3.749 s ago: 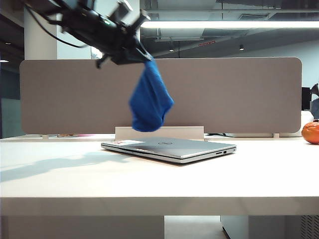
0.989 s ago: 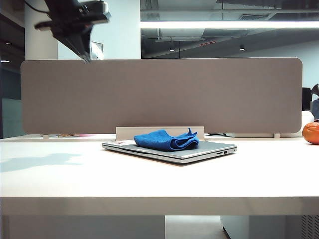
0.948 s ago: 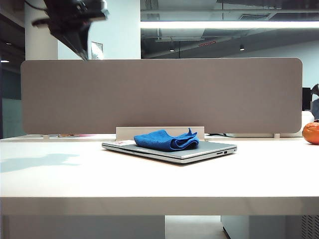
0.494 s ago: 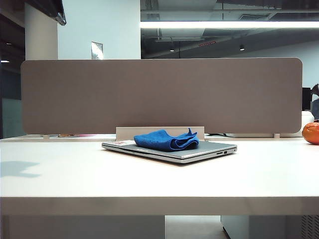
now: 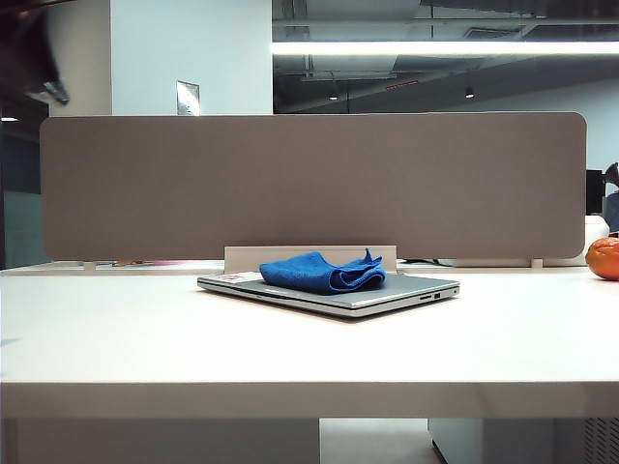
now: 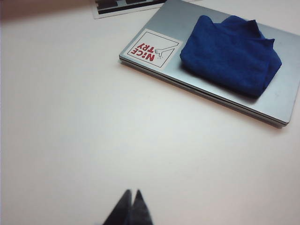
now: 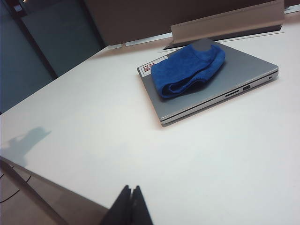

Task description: Pick up the blue rag and put it over the laptop.

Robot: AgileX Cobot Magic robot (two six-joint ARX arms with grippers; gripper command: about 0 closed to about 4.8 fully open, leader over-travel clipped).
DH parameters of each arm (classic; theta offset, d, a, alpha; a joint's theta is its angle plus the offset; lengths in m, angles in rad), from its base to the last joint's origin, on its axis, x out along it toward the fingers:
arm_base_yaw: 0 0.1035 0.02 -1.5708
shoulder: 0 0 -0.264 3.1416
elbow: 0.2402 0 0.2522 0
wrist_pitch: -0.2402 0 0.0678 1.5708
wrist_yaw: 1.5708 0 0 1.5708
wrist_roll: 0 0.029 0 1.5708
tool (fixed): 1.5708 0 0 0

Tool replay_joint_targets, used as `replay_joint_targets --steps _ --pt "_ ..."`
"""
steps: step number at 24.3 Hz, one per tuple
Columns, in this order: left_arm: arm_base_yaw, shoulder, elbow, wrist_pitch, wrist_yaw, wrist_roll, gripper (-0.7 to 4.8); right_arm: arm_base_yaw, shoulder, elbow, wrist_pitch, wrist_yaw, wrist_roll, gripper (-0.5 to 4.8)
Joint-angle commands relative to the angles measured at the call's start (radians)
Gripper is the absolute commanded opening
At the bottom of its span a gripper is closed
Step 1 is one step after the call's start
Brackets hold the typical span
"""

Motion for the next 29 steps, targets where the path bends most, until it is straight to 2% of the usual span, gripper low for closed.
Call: replay_joint_targets --steps 1,6,11,23,25,29 --pt "-0.002 -0.087 -0.088 0.048 0.004 -0.035 -0.06 0.000 -0.002 -0.004 0.010 0.000 0.000 -0.05" --pt "-0.002 -0.219 -0.213 0.078 0.003 -0.070 -0.06 0.000 -0.002 -0.004 0.010 0.001 0.000 -0.05" --pt "-0.002 -0.388 -0.338 0.090 0.000 -0.156 -0.06 0.000 -0.002 -0.004 0.010 0.000 0.000 -0.05" --pt "-0.002 -0.464 -0.355 0.073 0.000 -0.159 -0.06 0.001 -0.002 -0.004 0.010 0.000 0.000 -0.05" --pt "-0.002 -0.464 -0.355 0.075 -0.003 -0.124 -0.06 0.001 -0.002 -0.004 0.010 0.000 0.000 -0.05" --pt "-0.001 -0.464 -0.364 0.074 -0.064 -0.103 -0.06 0.001 -0.002 -0.004 0.010 0.000 0.000 -0.05"
